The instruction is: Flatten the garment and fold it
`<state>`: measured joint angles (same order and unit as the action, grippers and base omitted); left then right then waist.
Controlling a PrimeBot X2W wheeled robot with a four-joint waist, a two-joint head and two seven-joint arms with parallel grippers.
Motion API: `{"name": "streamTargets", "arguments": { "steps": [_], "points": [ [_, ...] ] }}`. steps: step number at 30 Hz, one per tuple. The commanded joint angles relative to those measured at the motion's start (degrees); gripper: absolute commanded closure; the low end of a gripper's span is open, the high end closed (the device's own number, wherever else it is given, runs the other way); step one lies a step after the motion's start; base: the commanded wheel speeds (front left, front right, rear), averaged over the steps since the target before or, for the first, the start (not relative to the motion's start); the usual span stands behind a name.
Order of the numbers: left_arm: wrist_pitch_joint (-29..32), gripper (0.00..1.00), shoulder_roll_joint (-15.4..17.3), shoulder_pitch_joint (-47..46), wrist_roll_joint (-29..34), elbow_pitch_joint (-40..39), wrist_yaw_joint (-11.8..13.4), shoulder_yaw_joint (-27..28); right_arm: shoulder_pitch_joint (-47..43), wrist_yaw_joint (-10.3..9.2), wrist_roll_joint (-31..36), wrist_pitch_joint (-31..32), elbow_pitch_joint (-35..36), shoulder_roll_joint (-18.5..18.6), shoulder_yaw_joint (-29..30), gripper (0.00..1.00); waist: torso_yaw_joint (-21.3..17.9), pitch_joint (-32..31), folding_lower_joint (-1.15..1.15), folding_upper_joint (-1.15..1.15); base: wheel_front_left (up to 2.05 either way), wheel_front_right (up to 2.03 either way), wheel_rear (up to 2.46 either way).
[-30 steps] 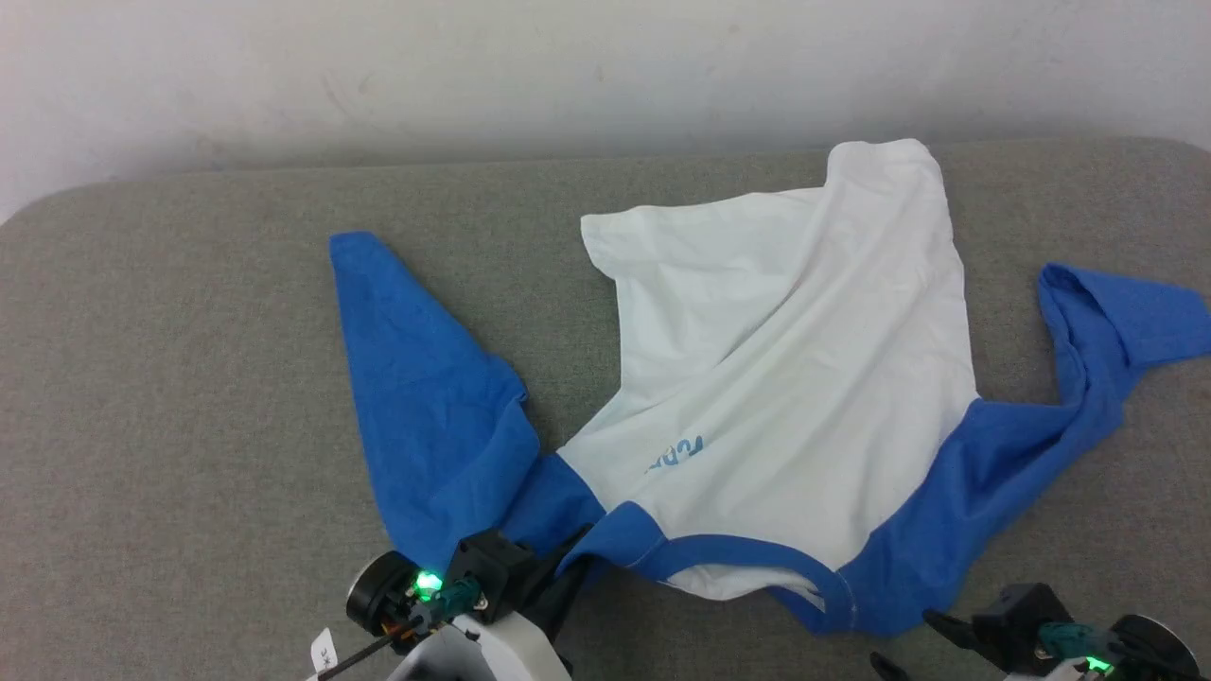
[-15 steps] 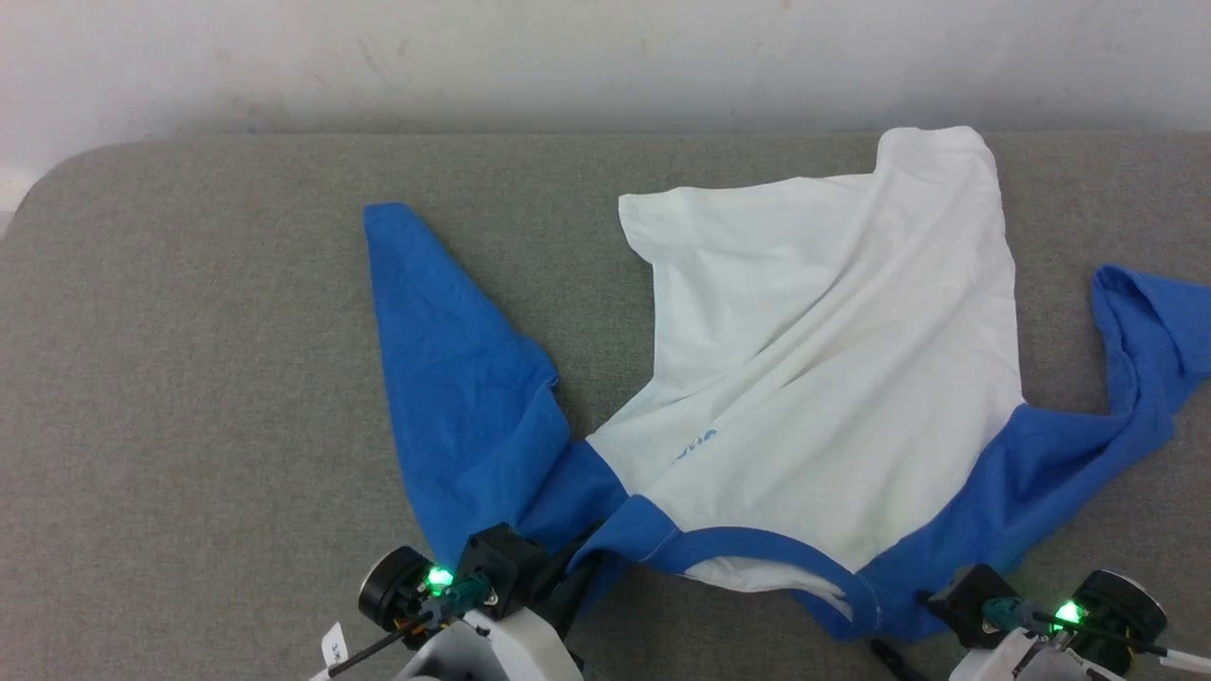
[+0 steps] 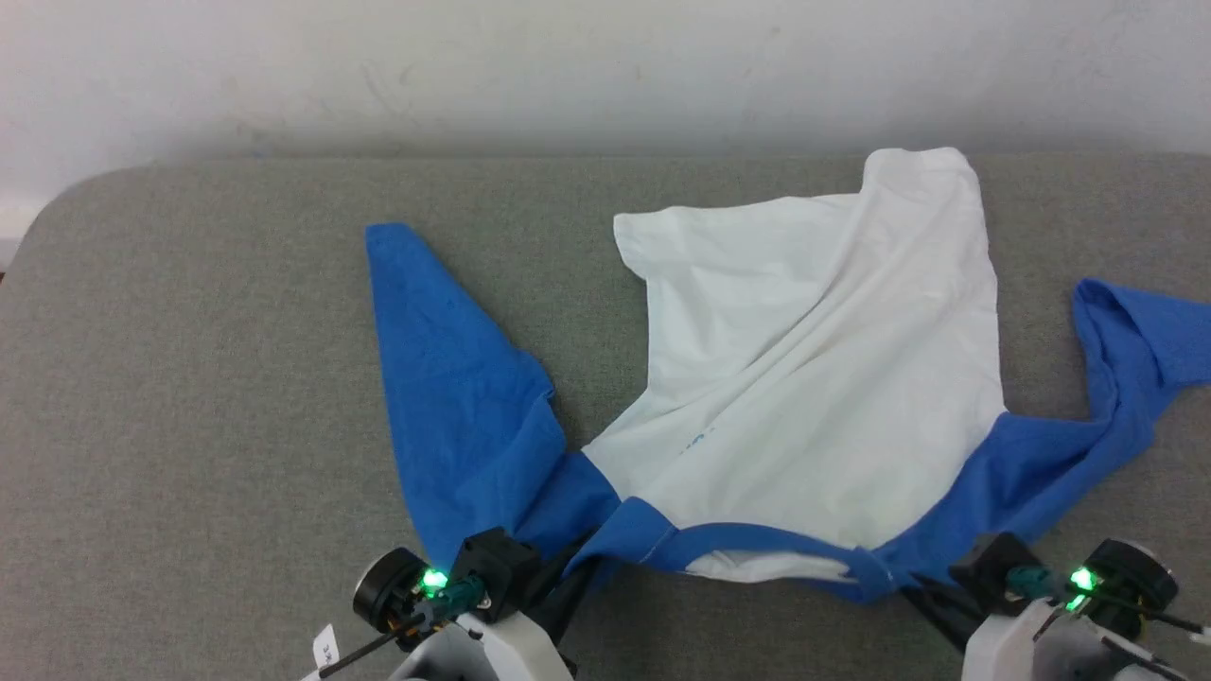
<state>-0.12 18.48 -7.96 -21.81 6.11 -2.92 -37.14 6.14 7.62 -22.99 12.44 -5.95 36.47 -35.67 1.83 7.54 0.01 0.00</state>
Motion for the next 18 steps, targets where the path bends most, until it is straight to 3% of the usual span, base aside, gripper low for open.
{"name": "streamTargets", "arguments": {
  "steps": [1, 11, 18],
  "points": [
    [-0.55, 1.00, 0.55, 0.27, -0.27, -0.45, -0.09, 0.28, 0.45, -0.13, -0.68, -0.65, 0.95, 0.75, 0.88, 1.00, -1.10, -1.91, -0.01, 0.00, 0.00, 0.00, 0.00],
    [1.53, 1.00, 5.41, -1.37, 0.07, -10.49, 0.56, 2.87, 1.94, -0.13, -5.78, 0.85, 18.72, 8.64, 10.70, 1.00, -4.15, -7.48, -0.01, 0.00, 0.00, 0.00, 0.00],
    [5.81, 1.00, 10.10, -6.54, 0.95, -21.37, 1.32, 7.00, 5.14, -0.13, -9.01, 3.30, 27.62, 11.09, 19.50, 1.00, -5.18, -9.87, -0.01, 0.00, 0.00, 0.00, 0.00]
  ]
}}
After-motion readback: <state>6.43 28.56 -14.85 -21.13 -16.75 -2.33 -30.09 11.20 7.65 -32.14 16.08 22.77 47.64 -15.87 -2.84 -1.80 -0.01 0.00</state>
